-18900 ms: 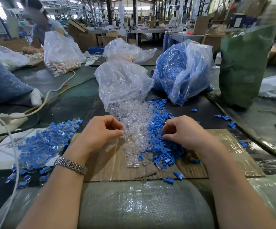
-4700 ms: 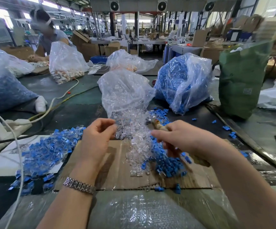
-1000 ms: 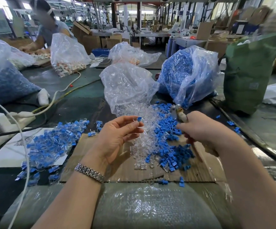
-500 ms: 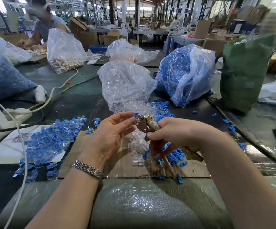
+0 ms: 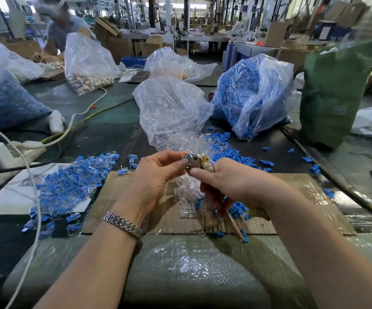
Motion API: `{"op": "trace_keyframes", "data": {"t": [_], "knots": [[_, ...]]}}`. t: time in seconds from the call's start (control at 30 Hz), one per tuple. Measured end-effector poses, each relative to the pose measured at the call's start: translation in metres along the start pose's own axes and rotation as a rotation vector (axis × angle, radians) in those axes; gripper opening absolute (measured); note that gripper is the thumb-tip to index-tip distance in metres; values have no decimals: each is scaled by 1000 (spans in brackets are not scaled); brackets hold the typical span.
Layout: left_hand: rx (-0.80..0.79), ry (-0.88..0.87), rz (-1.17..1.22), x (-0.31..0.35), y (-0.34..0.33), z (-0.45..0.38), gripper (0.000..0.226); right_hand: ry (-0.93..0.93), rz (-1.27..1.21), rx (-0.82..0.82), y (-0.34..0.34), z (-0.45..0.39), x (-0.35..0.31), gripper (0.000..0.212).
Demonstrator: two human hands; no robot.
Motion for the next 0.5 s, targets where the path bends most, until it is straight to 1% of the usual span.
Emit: {"op": "trace_keyframes", "data": {"t": [0.1, 0.17, 0.2, 0.23, 0.27, 0.33, 0.37, 0.4, 0.43, 0.47, 0.5], "knots": [[-4, -10, -108, 1, 1, 1, 21, -21, -53, -24, -2, 0, 1, 53], [6, -19, -116, 6, 4, 2, 22, -36, -42, -42, 2, 2, 1, 51], [27, -25, -118, 9, 7, 2, 20, -35, -15, -27, 8, 4, 2, 48], [68, -49, -170, 13, 13, 2, 16, -32, 15, 14, 15, 4, 3, 46], [134, -88, -302, 16, 22, 2, 11, -30, 41, 81, 25, 5, 6, 44], [314, -144, -714, 23, 42, 2, 14, -33, 132, 271, 48, 4, 13, 41], [396, -137, -933, 26, 49, 3, 15, -47, 204, 375, 59, 3, 19, 42], [443, -111, -1156, 30, 53, 4, 14, -77, 277, 468, 68, 2, 25, 43], [443, -86, -1342, 31, 53, 5, 14, -115, 341, 544, 75, -1, 33, 44], [400, -82, -1438, 31, 51, 5, 15, -155, 393, 596, 79, -3, 41, 45], [323, -94, -1422, 30, 48, 4, 17, -195, 426, 627, 81, -7, 48, 45]]}}
Point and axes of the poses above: each hand's wrist, its own z-axis away from the middle knuckle, its own y-axis out of the back of the hand, x = y × z, the point moved 4 cm from there along -z, towards the middle knuckle, and after that the axes turned 14 degrees about -y, right-handed, at the moved point
